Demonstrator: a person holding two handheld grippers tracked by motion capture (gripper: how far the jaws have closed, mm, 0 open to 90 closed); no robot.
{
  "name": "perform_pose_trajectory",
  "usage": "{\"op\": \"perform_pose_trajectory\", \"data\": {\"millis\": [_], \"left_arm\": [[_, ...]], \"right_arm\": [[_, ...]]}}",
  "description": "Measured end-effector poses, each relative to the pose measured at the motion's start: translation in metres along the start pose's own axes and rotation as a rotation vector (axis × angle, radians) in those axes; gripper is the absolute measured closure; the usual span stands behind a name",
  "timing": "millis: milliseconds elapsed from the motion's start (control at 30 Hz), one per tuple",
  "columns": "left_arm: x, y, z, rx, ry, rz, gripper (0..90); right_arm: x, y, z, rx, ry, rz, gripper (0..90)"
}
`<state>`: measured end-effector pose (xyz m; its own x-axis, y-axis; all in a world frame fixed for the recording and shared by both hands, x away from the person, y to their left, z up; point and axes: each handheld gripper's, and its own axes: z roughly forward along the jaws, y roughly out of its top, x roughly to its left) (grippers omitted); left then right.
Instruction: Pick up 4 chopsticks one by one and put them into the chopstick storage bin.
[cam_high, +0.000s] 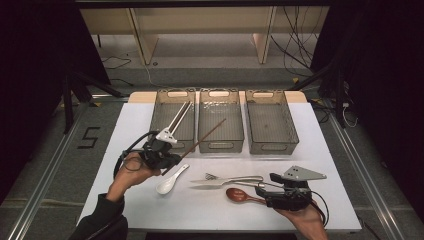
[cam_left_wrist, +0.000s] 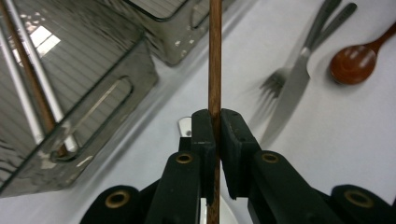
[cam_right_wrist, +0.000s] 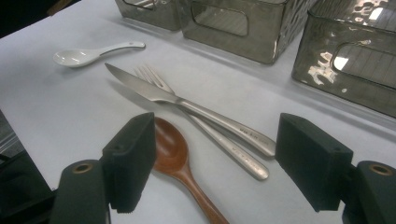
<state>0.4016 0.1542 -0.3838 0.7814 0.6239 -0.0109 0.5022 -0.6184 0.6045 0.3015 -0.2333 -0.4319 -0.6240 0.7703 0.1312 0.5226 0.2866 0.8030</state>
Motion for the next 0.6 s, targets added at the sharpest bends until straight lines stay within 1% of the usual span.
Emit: {"op": "perform_pose_trajectory", "data": {"millis": [67,233,367,467,533,600], "left_arm": [[0.006,0.001,-0.001,-0.014,0.012,-0.025,84.0],[0.023,0.003,-0.004,-0.039,0.039,-0.070,84.0],[0.036,0.006,-0.006,-0.048,0.063,-0.093,84.0],[0.046,0.008,-0.006,-0.061,0.080,-0.118,84.0],[0.053,0.011,-0.005,-0.066,0.086,-0.136,84.0],[0.060,0.013,-0.005,-0.068,0.091,-0.145,84.0]], "right_arm": [[0.000,0.000,0.000,-0.001,0.002,-0.002,30.0],[0.000,0.000,0.000,0.000,0.002,0.003,30.0],[0.000,0.000,0.000,0.000,0.002,0.003,30.0],[0.000,0.000,0.000,0.000,0.003,0.001,30.0],[0.000,0.000,0.000,0.000,0.002,0.001,30.0],[0.000,0.000,0.000,0.000,0.002,0.001,30.0]]}}
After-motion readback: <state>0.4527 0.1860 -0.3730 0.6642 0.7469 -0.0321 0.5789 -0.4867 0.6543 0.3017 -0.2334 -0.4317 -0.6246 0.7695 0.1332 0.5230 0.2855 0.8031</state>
